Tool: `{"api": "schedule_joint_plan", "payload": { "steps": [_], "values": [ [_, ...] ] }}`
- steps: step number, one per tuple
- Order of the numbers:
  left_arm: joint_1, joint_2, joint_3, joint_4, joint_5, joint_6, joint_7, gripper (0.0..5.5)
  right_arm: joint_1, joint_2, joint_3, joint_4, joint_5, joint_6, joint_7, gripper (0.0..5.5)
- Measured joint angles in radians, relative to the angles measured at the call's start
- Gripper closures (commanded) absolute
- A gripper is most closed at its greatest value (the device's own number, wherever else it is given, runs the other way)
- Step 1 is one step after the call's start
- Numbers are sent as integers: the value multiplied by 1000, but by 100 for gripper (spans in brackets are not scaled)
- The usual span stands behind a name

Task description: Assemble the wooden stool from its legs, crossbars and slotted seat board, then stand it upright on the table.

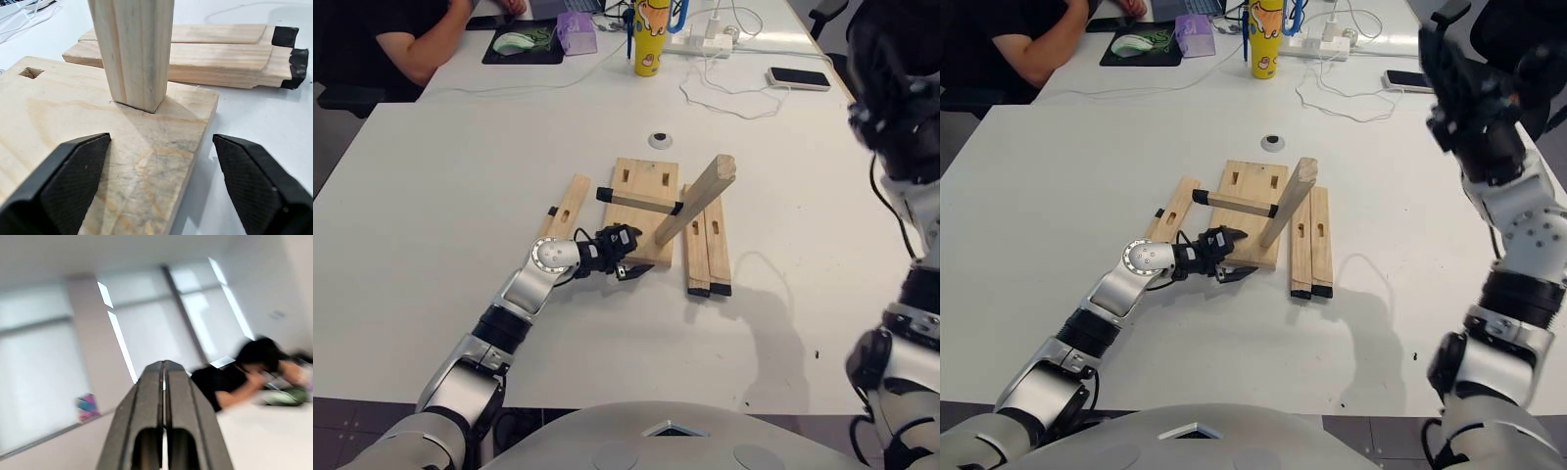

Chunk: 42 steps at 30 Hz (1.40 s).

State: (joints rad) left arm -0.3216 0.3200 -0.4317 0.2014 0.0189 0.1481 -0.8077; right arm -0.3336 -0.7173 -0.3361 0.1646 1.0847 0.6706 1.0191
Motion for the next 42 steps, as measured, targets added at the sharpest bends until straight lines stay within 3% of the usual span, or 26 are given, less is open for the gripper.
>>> {"api": "schedule_joint_plan", "payload": {
  "steps": [4,6,9,12,18,29,34,42],
  "values": [
    [18,1,5,-9,-3,2,10,161,259,-127,301,-123,-283,-40,227,547],
    [22,6,8,-10,-3,8,12,161,283,-116,414,-201,-361,-57,261,547],
    [18,6,4,-10,-3,8,10,161,229,-56,491,-234,-484,-118,204,547],
    [6,6,-2,-8,-3,8,8,161,167,-10,554,-263,-611,-173,124,547],
    [6,8,1,-8,-3,8,9,161,70,-49,675,-357,-839,-220,108,547],
    [6,2,0,-3,-3,8,13,161,8,30,865,-339,-1055,-221,66,547],
    [6,2,-3,-3,-4,8,12,161,-25,96,884,-295,-1159,-226,-20,547],
    [6,2,-2,-2,-4,9,15,161,-57,67,956,-350,-1325,-266,-14,547]
  ]
}}
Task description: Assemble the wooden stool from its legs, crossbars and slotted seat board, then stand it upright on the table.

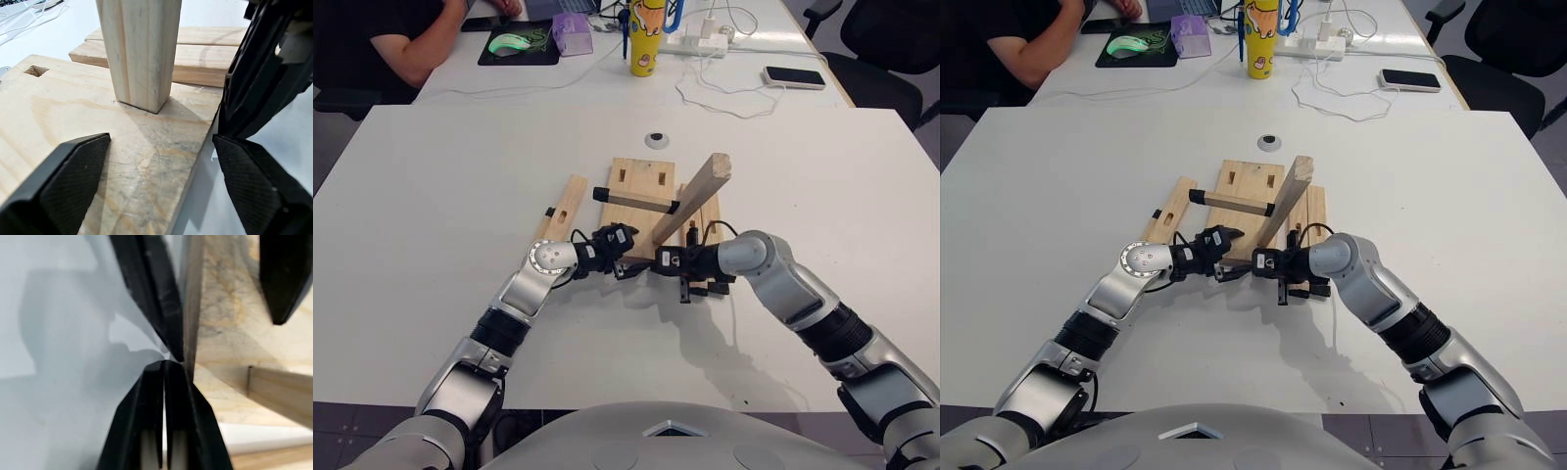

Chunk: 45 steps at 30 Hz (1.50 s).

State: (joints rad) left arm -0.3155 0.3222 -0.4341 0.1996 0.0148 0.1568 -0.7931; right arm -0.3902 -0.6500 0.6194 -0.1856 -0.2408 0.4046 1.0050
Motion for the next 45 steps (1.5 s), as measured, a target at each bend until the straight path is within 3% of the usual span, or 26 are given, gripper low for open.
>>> {"api": "schedule_joint_plan", "payload": {
  "steps": [19,27,34,37,41,45],
  "values": [
    [13,6,12,-3,48,-49,90,161,24,93,-50,55,7,19,-33,547],
    [114,173,76,-333,69,19,56,161,78,109,-53,-19,11,92,-74,547],
    [224,319,106,-513,10,208,-74,161,82,158,-101,17,16,121,-164,547],
    [240,337,81,-513,32,230,-81,161,119,144,-209,-72,158,179,-101,547],
    [247,329,64,-535,23,261,-84,161,261,34,-358,-262,369,299,26,547],
    [305,310,68,-590,1,299,-54,161,412,43,-648,-450,643,496,14,547]
  ]
}}
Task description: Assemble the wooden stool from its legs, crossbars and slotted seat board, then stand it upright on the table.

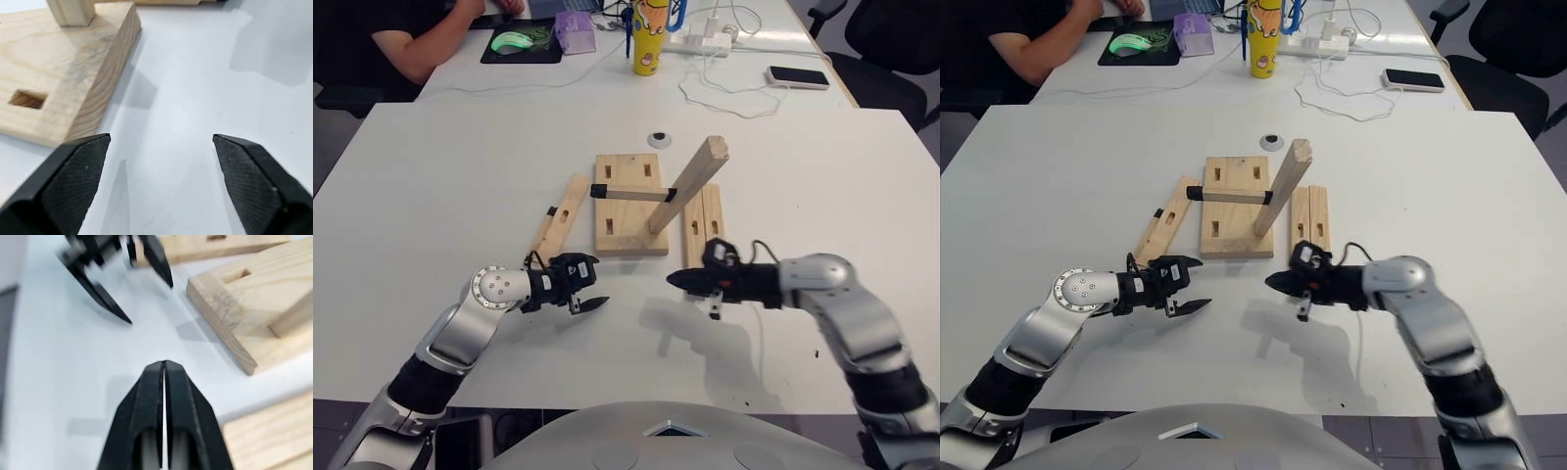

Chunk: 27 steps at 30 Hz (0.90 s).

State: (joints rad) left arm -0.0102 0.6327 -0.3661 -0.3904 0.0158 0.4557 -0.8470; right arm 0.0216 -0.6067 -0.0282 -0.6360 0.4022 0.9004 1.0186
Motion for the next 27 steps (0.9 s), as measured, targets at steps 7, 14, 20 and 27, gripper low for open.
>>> {"api": "schedule_joint_plan", "payload": {
  "steps": [7,14,20,27],
  "values": [
    [85,-26,2,-58,-25,40,49,161,224,289,-107,-120,-103,69,-506,528],
    [63,-32,-4,-52,-26,47,55,161,285,434,-29,-137,-158,35,-723,429],
    [48,-48,-7,-54,-72,58,39,161,269,498,-31,-129,-139,37,-796,335],
    [32,-40,-10,-28,-71,57,41,161,195,550,-17,-63,-95,105,-831,232]
  ]
}}
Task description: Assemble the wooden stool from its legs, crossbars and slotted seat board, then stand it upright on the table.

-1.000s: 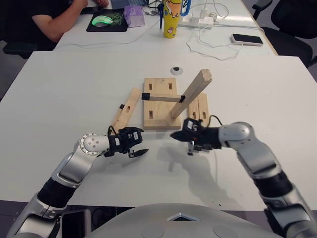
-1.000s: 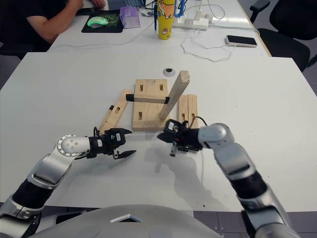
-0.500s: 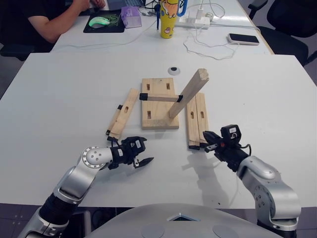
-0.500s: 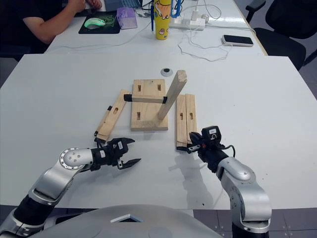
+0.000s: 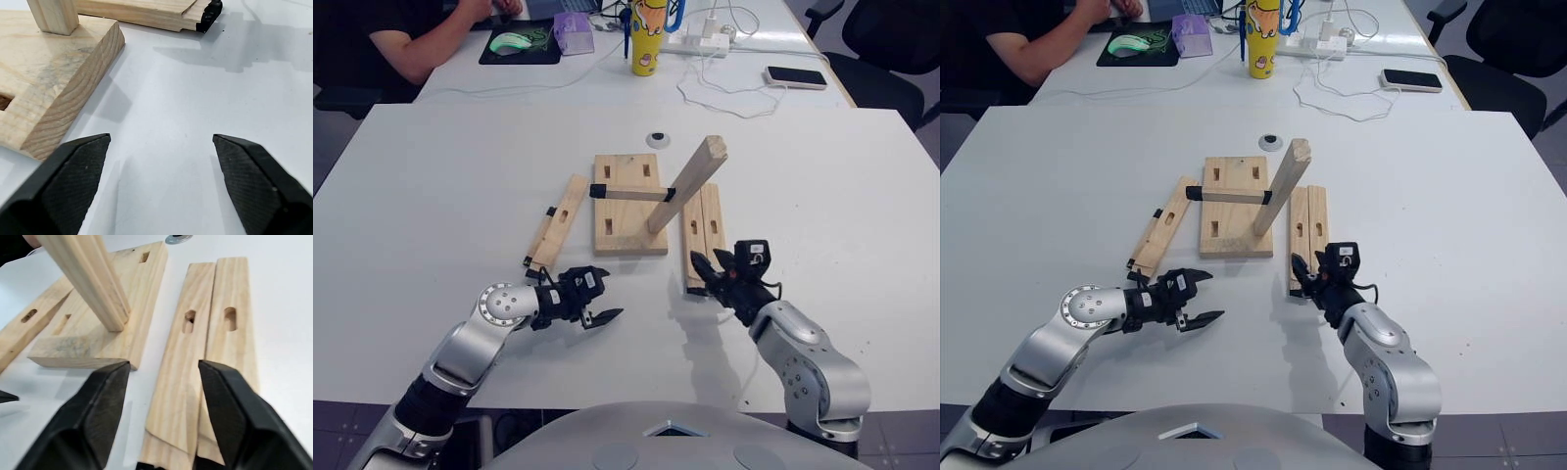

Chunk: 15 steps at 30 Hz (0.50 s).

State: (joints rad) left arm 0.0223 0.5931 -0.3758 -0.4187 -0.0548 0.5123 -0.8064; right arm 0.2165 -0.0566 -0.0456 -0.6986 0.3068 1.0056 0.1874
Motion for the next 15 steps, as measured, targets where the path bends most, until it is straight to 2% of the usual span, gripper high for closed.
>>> {"api": "schedule_joint_plan", "payload": {
  "steps": [2,15],
  "values": [
    [-9,-3,-8,8,1,-1,2,161,-18,5,-6,15,22,21,-1,213],
    [-18,-20,-26,22,16,-10,31,161,-54,1,-24,28,57,119,-38,213]
  ]
}}
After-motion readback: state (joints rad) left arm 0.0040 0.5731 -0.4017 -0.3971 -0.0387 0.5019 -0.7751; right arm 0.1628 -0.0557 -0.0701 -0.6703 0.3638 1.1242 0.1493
